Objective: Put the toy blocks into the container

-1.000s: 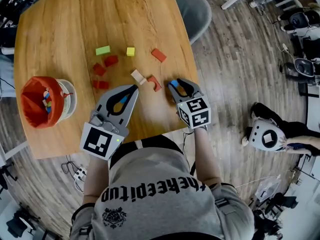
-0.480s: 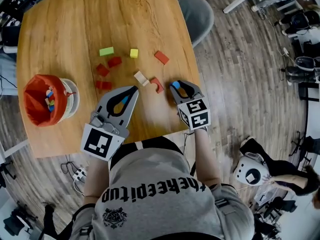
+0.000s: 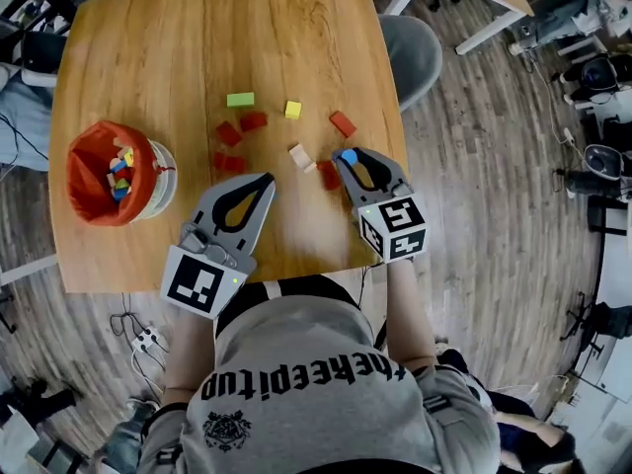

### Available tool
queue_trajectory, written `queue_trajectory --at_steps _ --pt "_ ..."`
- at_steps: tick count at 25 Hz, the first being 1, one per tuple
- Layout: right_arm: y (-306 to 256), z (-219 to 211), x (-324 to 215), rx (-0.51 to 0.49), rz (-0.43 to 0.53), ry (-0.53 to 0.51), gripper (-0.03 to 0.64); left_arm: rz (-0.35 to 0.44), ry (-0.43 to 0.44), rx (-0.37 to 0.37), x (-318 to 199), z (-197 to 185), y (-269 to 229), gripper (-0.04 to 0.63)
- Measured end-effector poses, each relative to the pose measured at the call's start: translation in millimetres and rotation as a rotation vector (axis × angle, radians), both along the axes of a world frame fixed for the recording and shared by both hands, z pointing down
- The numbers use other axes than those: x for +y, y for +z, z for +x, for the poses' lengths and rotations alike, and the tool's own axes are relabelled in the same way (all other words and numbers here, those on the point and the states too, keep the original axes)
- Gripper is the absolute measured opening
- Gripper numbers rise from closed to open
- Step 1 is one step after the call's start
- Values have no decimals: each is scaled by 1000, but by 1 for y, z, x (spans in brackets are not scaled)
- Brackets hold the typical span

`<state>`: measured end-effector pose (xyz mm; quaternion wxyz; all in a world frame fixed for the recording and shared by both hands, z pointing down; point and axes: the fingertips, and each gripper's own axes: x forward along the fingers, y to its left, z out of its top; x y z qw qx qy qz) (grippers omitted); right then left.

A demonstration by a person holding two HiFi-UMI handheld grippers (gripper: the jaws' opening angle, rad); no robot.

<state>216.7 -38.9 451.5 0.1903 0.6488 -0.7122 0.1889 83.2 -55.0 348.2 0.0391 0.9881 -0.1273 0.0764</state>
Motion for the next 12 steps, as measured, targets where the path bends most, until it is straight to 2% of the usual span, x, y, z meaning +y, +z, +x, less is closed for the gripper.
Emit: queue_trajectory --at_steps 12 --pt "-63 -93 -50 -19 152 -187 130 31 -155 15 -12 -80 -14 15"
